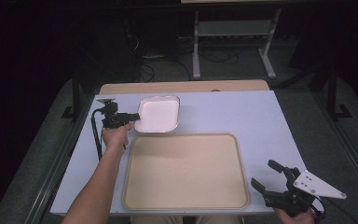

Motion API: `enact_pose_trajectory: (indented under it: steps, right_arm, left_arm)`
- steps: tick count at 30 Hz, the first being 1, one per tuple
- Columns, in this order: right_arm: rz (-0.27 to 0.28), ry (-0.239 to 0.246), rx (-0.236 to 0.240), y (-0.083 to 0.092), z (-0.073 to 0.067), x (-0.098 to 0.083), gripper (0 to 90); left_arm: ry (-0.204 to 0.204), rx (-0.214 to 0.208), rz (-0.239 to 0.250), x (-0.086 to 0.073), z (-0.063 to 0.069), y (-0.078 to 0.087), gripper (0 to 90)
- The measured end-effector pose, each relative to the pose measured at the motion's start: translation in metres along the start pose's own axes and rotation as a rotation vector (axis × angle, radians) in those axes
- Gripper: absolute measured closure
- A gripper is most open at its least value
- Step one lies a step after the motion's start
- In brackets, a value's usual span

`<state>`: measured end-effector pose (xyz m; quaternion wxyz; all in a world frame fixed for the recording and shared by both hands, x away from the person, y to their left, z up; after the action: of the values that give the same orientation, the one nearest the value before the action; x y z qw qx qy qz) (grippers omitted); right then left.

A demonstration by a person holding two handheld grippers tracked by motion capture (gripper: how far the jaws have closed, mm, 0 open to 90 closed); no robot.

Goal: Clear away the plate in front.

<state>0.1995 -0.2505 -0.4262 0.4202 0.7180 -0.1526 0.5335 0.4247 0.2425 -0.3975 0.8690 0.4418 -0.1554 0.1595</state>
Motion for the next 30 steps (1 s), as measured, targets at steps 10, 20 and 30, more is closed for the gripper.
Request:
enact_pose_trajectory:
  steps: [10, 20, 30]
  right_arm:
    - [-0.005, 0.007, -0.007, 0.000, -0.001, 0.000, 13.0]
    - [-0.005, 0.007, -0.007, 0.000, -0.001, 0.000, 13.0]
    - [-0.005, 0.012, -0.002, 0.000, -0.002, 0.000, 13.0]
  left_arm:
    - [-0.015, -0.009, -0.019, -0.019, 0.010, 0.005, 88.8]
    - [-0.038, -0.021, -0.025, -0.032, 0.011, 0.005, 88.8]
    - [-0.032, -0.020, -0.038, -0.047, 0.012, 0.004, 88.8]
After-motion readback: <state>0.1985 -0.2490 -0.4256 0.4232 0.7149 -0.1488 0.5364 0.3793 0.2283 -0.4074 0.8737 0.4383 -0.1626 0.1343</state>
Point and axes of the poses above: each handheld gripper's, and its own axes: y roughly backward along the jaws, x roughly out of its top, z roughly to its right, the point moved 2 cm from there along -y, roughly forward along the jaws, and after that the axes turned 14 degrees about -z, right-handed, at the moved point
